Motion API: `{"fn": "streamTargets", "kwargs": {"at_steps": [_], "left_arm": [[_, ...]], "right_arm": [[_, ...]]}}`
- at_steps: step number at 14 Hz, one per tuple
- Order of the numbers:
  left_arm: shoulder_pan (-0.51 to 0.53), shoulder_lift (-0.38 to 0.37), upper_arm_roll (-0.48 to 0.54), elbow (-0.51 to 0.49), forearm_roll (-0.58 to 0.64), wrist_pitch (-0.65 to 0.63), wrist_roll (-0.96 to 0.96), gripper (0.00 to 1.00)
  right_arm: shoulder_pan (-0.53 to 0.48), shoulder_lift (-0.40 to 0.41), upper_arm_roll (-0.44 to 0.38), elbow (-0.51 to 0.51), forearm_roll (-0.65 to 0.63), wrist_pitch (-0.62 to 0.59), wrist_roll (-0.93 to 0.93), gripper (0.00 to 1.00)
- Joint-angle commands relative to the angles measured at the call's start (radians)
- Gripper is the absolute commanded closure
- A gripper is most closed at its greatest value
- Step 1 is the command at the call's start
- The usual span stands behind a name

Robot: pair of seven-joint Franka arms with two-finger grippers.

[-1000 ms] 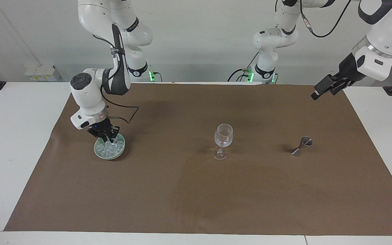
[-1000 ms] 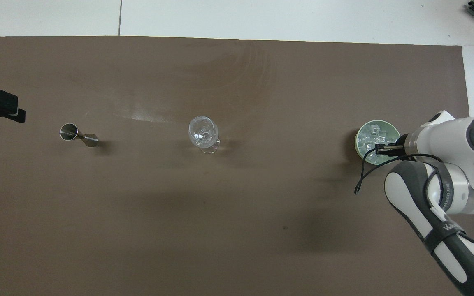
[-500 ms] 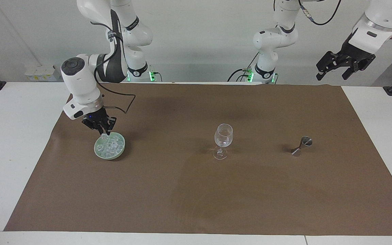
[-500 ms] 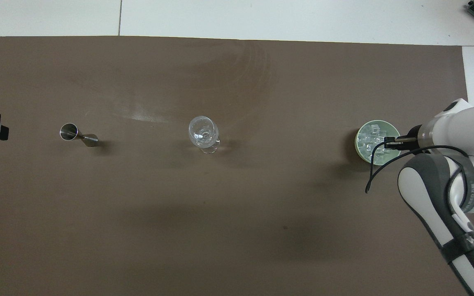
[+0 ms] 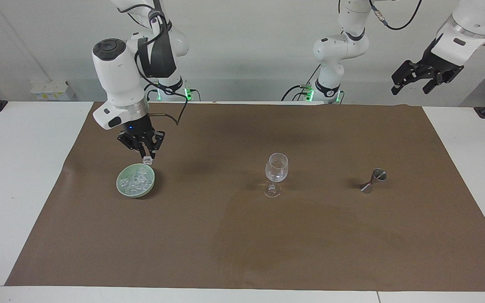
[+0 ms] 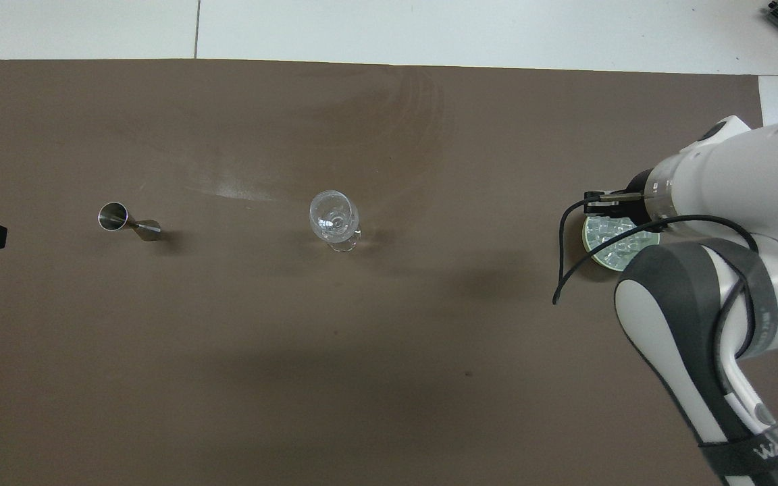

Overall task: Pour wine and add ice with both arms
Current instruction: 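Carry the ice cube with the right gripper over the wine glass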

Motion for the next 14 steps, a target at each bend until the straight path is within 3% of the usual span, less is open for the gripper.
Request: {"fn": "streamTargets", "kwargs": {"at_steps": [1,6,14], "left_arm": [[-0.027,-0.018,0.017,-0.033,0.018,0.005,0.020,0.00],[-0.142,0.010,0.106,-0.009,0.020,-0.007,0.019,0.00],[-0.209,0.022,0.146,0.002,0.020,-0.004,0.017,0.00]], "right_arm": [[-0.005,0.029,0.083,0.073,0.013,-0.030,0.130,1.00],[-0.002,0.066,0.235,0.145,0.069,0.022,0.369,1.00],[0.126,0.094,0.241,0.168,0.273,0.198,0.725,1.00]]}}
